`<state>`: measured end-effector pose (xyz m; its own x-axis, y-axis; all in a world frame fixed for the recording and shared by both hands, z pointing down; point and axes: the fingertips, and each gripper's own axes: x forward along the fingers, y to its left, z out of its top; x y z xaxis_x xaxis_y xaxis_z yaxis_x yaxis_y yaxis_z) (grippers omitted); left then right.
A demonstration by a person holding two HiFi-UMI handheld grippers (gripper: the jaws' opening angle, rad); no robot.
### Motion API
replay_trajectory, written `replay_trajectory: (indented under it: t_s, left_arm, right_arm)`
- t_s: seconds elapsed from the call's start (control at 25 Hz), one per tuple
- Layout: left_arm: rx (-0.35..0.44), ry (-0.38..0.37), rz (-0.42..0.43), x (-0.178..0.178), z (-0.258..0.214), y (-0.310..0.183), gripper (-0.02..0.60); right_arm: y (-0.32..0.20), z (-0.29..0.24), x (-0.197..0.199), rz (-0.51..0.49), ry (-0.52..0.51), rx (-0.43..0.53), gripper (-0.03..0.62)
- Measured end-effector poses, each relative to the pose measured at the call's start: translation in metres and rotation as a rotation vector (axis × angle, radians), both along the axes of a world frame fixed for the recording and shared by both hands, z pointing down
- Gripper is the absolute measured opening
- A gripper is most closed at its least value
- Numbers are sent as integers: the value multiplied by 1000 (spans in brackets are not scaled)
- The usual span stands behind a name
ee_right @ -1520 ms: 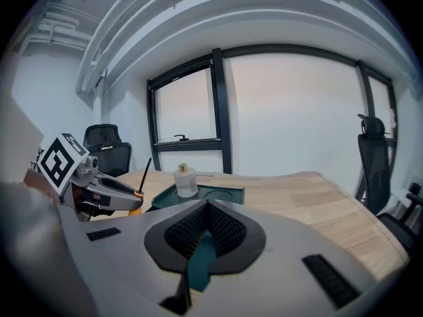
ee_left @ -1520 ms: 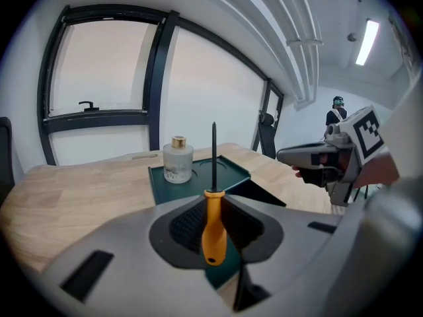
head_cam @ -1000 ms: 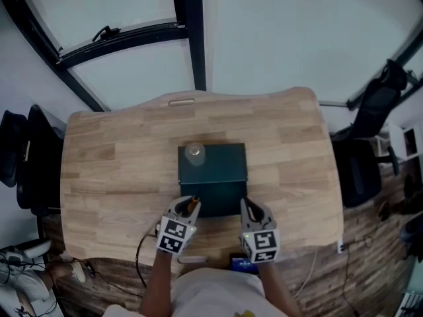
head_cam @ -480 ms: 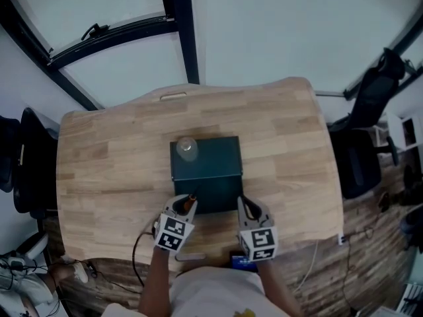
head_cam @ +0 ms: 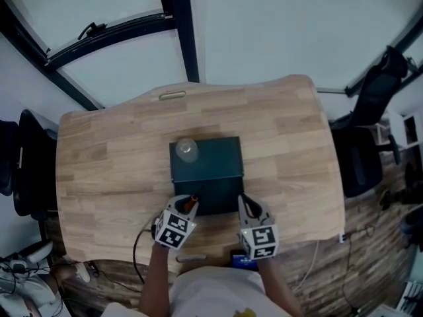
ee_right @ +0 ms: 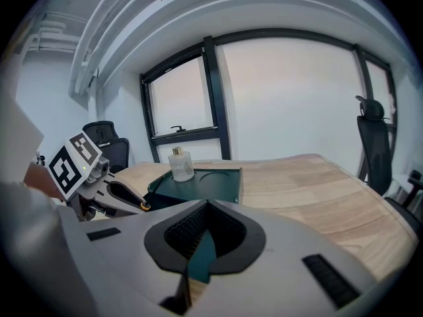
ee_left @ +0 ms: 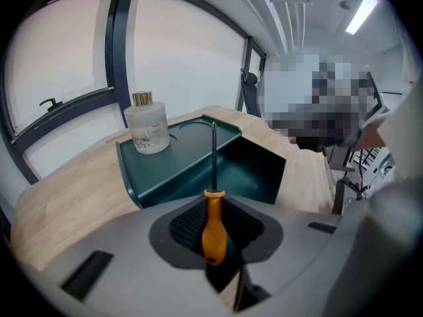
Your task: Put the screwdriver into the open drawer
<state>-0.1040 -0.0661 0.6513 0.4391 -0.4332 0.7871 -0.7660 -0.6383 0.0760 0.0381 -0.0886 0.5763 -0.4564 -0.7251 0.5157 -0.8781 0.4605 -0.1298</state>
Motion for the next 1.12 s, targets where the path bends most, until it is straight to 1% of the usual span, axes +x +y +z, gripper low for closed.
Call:
replay_trajectory:
  t_s: [0.2,0.48,0.64,0.84,1.04,1.12]
  left_arm:
    - [-52,-2,22,1,7,1,71]
    - [-116,-24,107,7,16,5,71]
    - [-155,-33,131,8,19,7,71]
    - [-209,-51,140,8,21,8,71]
    - [-234,-59,143,9,23,7,71]
    - [-251,-79,147,8,24,8,71]
  right_arm:
    - [-4,3,2,8,0,-5,-2]
    - [-9,8,5,28,-8,-33,-2]
    - [-10,12,9,34,-1,-42,-2]
    - [-13,13,10,38,-5,-43,-2]
    - [-14,14,10,36,-6,-48,-2]
    - [-14,15,10,34,-5,-48,-2]
